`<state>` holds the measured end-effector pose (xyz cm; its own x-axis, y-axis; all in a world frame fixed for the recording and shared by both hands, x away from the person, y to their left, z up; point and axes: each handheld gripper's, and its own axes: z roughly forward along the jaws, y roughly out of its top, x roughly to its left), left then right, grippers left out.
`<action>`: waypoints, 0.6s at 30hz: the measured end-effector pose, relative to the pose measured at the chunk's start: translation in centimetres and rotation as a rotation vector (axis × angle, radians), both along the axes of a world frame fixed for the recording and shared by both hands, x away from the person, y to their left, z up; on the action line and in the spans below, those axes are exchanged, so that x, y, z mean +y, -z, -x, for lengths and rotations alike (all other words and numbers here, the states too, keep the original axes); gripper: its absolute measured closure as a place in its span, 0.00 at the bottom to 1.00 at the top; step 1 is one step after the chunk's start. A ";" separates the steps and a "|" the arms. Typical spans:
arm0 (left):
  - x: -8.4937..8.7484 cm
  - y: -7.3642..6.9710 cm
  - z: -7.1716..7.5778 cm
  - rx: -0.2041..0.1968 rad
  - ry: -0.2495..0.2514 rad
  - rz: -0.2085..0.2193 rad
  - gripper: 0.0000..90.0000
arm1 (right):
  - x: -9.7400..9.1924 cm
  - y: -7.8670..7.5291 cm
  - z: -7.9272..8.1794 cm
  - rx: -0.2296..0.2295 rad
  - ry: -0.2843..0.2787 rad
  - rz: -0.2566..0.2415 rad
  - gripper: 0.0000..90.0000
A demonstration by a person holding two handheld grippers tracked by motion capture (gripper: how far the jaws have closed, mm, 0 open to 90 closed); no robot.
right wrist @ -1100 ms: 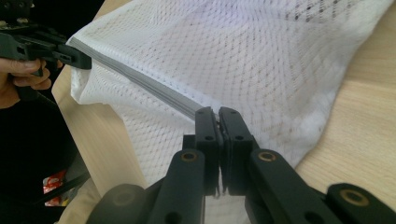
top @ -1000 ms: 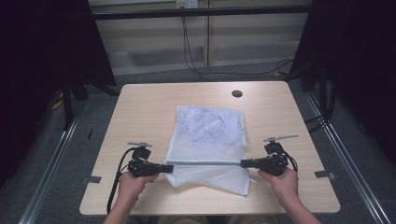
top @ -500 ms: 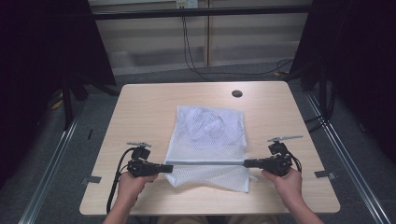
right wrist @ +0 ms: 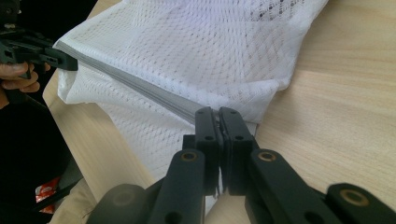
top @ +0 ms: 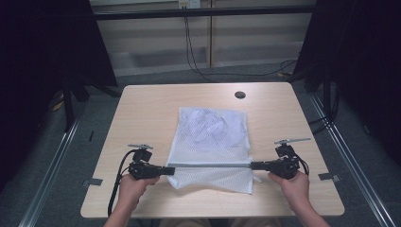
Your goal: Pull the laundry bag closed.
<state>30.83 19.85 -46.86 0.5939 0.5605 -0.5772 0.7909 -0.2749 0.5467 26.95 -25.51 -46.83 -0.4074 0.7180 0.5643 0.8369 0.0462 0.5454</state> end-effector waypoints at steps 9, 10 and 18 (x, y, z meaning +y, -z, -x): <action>-0.2 0.0 0.1 -0.009 0.013 0.014 0.98 | -0.2 0.1 0.1 -0.003 0.002 -0.003 0.97; -0.3 0.0 0.1 -0.012 0.024 0.020 0.98 | -0.2 0.1 0.1 0.002 0.001 -0.002 0.97; -0.5 0.0 0.1 -0.036 0.052 -0.009 0.84 | -0.1 0.2 0.1 -0.015 0.003 0.007 0.95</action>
<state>30.74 19.37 -46.82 0.6424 0.5337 -0.5500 0.7555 -0.3204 0.5715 26.89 -25.59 -46.98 -0.4140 0.7228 0.5533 0.8287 0.0476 0.5577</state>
